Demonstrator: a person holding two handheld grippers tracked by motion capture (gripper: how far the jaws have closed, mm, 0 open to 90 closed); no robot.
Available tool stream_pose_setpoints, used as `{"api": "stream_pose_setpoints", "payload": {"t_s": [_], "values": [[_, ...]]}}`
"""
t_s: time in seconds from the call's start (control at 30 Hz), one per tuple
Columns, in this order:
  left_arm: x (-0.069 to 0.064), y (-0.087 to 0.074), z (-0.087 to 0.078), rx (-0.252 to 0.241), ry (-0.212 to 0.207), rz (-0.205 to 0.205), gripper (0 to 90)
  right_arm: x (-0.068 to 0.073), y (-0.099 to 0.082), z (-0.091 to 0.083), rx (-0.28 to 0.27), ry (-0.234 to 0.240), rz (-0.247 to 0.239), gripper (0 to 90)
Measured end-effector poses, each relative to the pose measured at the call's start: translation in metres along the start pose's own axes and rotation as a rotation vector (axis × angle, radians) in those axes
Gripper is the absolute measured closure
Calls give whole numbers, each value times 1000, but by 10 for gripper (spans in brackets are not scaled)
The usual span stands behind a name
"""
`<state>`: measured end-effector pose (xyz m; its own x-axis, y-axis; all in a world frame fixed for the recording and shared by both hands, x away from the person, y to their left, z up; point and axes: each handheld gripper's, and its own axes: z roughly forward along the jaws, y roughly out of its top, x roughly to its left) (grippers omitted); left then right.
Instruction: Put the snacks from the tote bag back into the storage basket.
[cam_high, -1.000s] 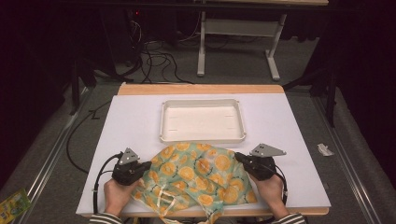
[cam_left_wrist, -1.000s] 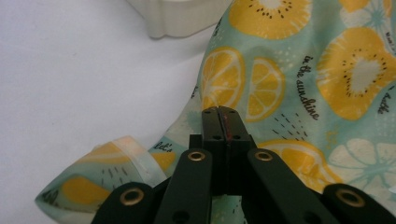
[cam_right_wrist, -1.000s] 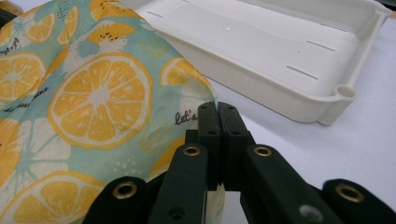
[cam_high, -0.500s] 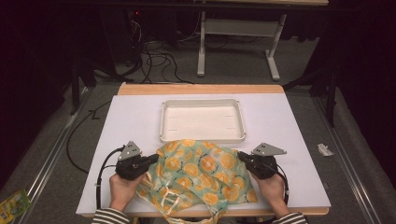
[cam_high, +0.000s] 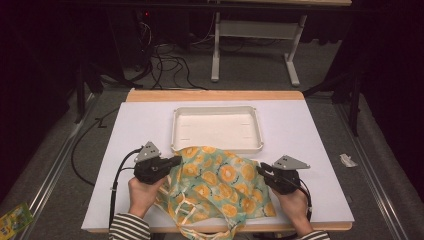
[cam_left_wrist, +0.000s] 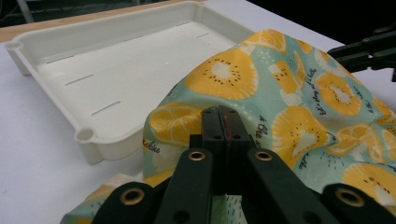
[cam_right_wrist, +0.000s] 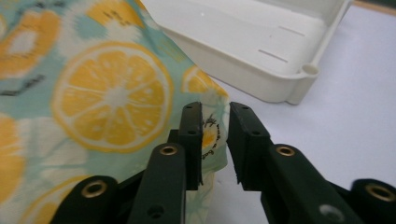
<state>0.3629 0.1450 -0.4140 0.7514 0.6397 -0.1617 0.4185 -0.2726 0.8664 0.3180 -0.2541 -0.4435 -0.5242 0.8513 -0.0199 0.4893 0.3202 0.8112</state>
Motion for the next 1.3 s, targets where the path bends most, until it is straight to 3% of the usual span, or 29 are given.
{"api": "stream_pose_setpoints", "payload": {"t_s": [0.2, 0.23, 0.37, 0.4, 0.53, 0.7, 0.83, 0.87, 0.93, 0.97, 1.03, 1.07, 1.13, 1.3], "values": [[-1, 2, 4, 2, 1, -1, 900, 11, 1, -28, -62, 27, -24, 667], [-1, 2, 5, 3, 4, 1, 900, 20, 2, -34, -67, 54, -56, 646], [-2, 3, 6, 3, 0, 1, 900, 35, 3, -39, -68, 98, -99, 624], [-2, 4, 6, 1, 0, -1, 900, 44, 3, -39, -60, 124, -113, 608], [-2, 4, 7, 3, 3, -2, 900, 56, 5, -34, -52, 153, -139, 548], [-2, 4, 7, -1, 4, -5, 900, 63, 5, -22, -17, 182, -136, 435], [-2, 5, 6, -6, 3, -3, 900, 66, 3, -13, 22, 172, -154, 428], [-2, 6, 6, -5, 3, 1, 900, 66, 3, -10, 28, 167, -157, 443], [-3, 7, 6, -7, 3, 4, 900, 66, 0, -3, 54, 155, -180, 565], [-3, 7, 6, -7, 3, 4, 900, 66, 0, -3, 54, 155, -180, 565], [-4, 7, 6, -7, 2, 8, 900, 66, -1, -1, 72, 155, -208, 693], [-4, 8, 6, -7, 1, 8, 900, 66, -2, -1, 72, 156, -219, 801], [-5, 8, 6, -7, -1, 11, 900, 65, -3, -3, 58, 167, -226, 886], [-7, 12, 5, -15, -3, 22, 900, 60, -1, -10, 25, 168, -218, 900]]}}
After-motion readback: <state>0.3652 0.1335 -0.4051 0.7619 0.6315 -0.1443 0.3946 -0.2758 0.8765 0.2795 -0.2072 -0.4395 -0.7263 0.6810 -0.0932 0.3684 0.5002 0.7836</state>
